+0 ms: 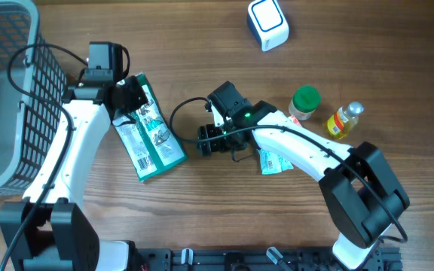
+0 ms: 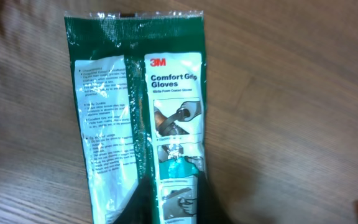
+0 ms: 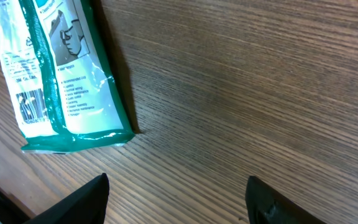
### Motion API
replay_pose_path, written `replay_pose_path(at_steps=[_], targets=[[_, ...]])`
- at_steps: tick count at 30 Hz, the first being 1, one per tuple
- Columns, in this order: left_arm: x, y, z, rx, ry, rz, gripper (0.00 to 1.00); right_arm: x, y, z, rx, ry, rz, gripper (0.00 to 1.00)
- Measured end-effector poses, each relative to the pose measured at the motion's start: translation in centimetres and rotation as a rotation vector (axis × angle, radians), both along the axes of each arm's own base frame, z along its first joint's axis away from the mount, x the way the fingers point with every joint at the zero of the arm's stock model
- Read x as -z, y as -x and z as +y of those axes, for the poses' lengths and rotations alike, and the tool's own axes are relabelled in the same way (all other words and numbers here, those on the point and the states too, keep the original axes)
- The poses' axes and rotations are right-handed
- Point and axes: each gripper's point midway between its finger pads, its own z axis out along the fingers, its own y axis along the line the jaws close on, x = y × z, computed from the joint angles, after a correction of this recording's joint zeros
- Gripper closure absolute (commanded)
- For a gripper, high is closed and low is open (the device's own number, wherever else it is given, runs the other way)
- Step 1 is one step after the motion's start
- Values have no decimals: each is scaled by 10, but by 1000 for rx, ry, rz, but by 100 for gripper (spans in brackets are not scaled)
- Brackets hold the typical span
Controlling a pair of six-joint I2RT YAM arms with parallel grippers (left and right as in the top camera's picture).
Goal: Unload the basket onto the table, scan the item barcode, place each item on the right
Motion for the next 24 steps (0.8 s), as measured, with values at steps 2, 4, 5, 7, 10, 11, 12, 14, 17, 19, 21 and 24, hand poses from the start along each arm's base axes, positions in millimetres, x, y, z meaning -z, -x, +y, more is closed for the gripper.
replay_pose_path(at_steps=[2,4,5,7,10,11,12,14,17,19,21,24], targets=[[13,9,0,0,-1,38,93,1,1,-1,0,2,2,29],[28,17,1,0,-2,74,92,1,1,-1,0,3,2,29],[31,18,1,0,-3,79,92,1,1,-1,0,3,2,29],[37,22,1,0,-3,91,93,1,1,-1,0,3,2,29],[46,27,1,0,-4,112,88,1,1,-1,0,3,2,29],[48,27,1,-1,-4,117,88,1,1,-1,0,3,2,29],[49,27,1,0,-5,121,88,1,1,-1,0,3,2,29],[51,27,1,0,-5,125,89,1,1,-1,0,3,2,28],[51,24,1,0,-4,115,89,1,1,-1,0,3,2,28],[52,23,1,0,-4,114,89,1,0,-1,1,5,0,28],[57,23,1,0,-5,129,89,1,0,-1,2,6,0,28],[70,24,1,0,-6,150,89,1,0,-2,3,8,-2,28]])
